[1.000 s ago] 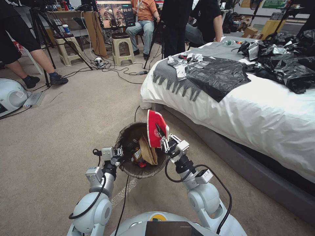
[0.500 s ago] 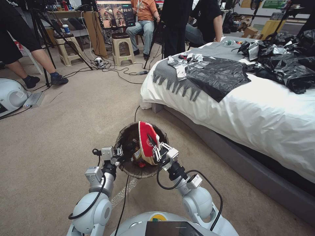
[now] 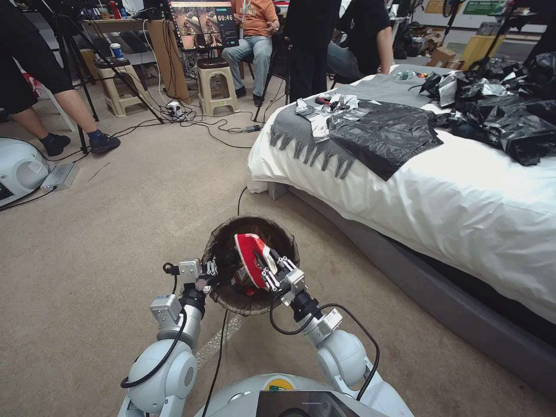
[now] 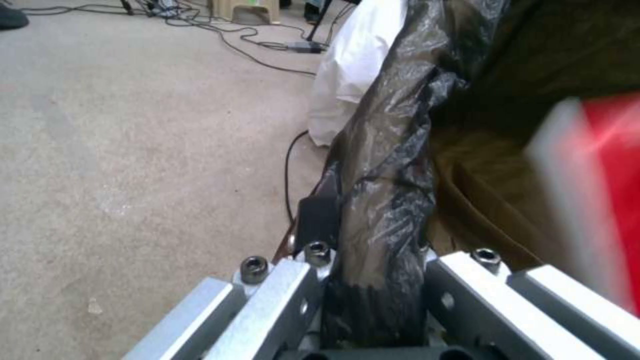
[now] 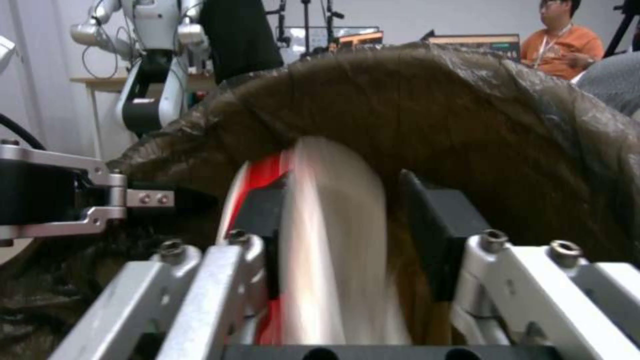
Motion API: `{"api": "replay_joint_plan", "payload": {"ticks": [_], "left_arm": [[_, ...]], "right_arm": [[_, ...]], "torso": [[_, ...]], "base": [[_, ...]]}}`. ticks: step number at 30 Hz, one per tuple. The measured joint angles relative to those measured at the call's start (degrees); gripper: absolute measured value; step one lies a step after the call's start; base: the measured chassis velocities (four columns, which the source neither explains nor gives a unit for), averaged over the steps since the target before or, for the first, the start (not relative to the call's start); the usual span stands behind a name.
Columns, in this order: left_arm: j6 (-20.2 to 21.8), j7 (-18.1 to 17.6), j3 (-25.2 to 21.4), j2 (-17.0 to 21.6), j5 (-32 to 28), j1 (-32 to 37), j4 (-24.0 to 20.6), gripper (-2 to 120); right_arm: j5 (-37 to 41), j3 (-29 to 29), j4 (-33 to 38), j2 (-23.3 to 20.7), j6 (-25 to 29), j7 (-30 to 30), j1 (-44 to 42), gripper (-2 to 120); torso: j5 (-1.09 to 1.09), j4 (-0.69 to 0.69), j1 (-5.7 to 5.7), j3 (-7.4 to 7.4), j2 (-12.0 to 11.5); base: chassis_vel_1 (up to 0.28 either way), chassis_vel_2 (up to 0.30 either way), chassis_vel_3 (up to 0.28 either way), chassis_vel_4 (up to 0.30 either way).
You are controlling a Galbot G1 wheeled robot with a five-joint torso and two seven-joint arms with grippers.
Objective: Pick up the trash bin, then pick up the garbage from the floor and place it into the trash bin.
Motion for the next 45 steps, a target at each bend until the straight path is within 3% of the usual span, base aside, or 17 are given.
{"api": "replay_joint_plan", "payload": {"ticks": [15, 23, 27, 30, 34, 45], "left_arm": [[0.0, 0.2, 0.1, 0.1, 0.0, 0.0, 0.0, 2], [0.0, 0.1, -0.1, 0.2, 0.0, 0.1, 0.0, 2], [0.0, 0.1, -0.1, 0.2, 0.0, 0.1, 0.0, 2], [-0.1, 0.1, -0.3, 0.2, 0.0, 0.1, 0.1, 2], [-0.1, 0.2, -0.5, 0.2, -0.1, 0.1, 0.2, 2], [-0.4, 0.1, -1.0, 0.2, -0.8, 0.2, 0.2, 2]], "right_arm": [[-0.4, 0.0, 0.7, 0.0, -0.4, 0.3, -0.2, 97], [-0.5, 1.1, 5.0, 0.1, -0.2, 1.1, -0.6, 100], [-2.5, 3.2, 10.7, 0.6, -0.2, 3.5, -1.7, 100], [-8.6, 5.7, 16.3, 1.5, -0.6, 10.1, -4.8, 100], [-11.3, 7.0, 18.9, 2.2, -1.1, 14.5, -7.1, 100], [-14.2, 10.8, 16.8, 4.1, 1.7, 17.5, -10.3, 100]], "torso": [[0.0, 0.0, 0.0, 0.0, 0.0], [0.01, 0.01, 0.0, 0.0, 0.0], [0.0, 0.0, 0.0, 0.0, 0.0], [0.0, -0.01, 0.0, 0.0, 0.0], [0.0, -0.01, 0.0, 0.0, 0.0], [0.01, 0.0, 0.0, 0.0, 0.0]], "base": [[0.0, 0.0, 0.0, 0.0], [0.0, 0.0, 0.0, 0.0], [0.0, 0.0, 0.0, 0.0], [0.0, 0.0, 0.0, 0.0], [0.0, 0.0, 0.0, 0.0], [0.0, 0.0, 0.0, 0.0]]}}
